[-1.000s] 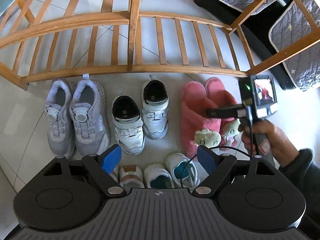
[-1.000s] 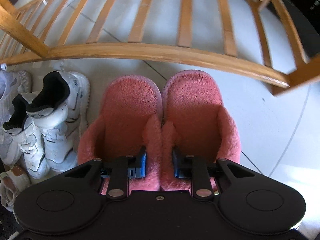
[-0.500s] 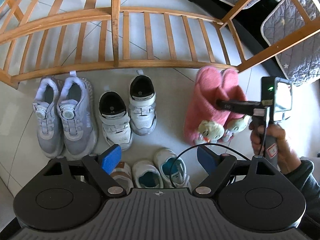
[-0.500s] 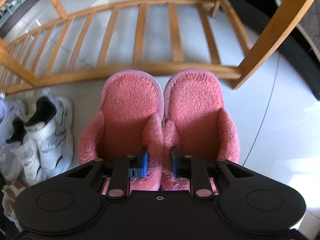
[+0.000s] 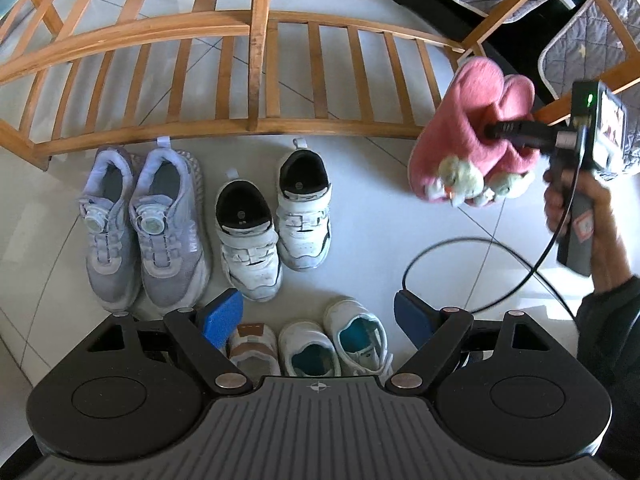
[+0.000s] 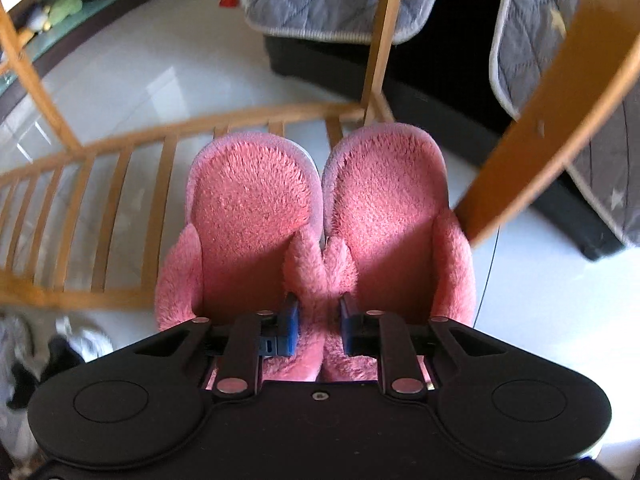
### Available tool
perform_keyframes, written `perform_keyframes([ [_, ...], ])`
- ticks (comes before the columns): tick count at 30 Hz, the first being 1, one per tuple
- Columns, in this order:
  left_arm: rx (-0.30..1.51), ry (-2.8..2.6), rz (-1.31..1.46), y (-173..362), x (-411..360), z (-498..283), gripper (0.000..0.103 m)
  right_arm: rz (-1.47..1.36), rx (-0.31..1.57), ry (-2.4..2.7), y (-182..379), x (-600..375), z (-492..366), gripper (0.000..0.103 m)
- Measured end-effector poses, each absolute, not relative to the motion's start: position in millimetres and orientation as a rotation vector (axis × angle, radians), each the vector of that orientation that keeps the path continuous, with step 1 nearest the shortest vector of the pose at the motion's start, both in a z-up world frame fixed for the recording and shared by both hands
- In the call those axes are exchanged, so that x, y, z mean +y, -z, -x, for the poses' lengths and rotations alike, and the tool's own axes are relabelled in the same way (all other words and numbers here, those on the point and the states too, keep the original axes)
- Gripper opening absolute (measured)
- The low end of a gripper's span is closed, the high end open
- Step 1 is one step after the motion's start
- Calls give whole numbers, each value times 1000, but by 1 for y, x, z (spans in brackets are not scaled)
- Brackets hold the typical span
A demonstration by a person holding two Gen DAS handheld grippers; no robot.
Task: Organize scattered shoes
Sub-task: 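Lift the pink slippers off the floor with the right gripper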
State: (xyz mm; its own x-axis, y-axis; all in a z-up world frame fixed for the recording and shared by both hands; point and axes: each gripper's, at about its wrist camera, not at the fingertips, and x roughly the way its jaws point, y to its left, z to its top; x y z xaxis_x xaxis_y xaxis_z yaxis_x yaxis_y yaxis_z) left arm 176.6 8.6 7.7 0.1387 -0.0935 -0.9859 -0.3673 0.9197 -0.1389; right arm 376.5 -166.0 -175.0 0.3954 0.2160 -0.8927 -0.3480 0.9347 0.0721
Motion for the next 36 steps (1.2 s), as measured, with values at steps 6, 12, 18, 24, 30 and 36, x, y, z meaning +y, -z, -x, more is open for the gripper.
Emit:
perform_keyframes([
  [6, 1432, -208, 390, -7, 10, -177, 83, 125, 1077, -352, 161, -150, -399, 21],
  [12, 1436, -213, 385, -5, 9, -178, 83, 124, 1087, -333, 168, -142, -426, 21],
  [18, 1449, -218, 380, -1, 8, -179, 83, 113, 1126, -313, 187, -129, -452, 21],
  [24, 1450, -209, 379, 0, 8, -178, 83, 181, 1072, -329, 196, -112, -455, 21],
  [30, 1445, -219, 388, -1, 11, -176, 83, 159, 1028, -373, 185, -115, -445, 22],
  [36, 1446, -220, 386, -1, 13, -175, 83, 103, 993, -397, 174, -139, -414, 48],
])
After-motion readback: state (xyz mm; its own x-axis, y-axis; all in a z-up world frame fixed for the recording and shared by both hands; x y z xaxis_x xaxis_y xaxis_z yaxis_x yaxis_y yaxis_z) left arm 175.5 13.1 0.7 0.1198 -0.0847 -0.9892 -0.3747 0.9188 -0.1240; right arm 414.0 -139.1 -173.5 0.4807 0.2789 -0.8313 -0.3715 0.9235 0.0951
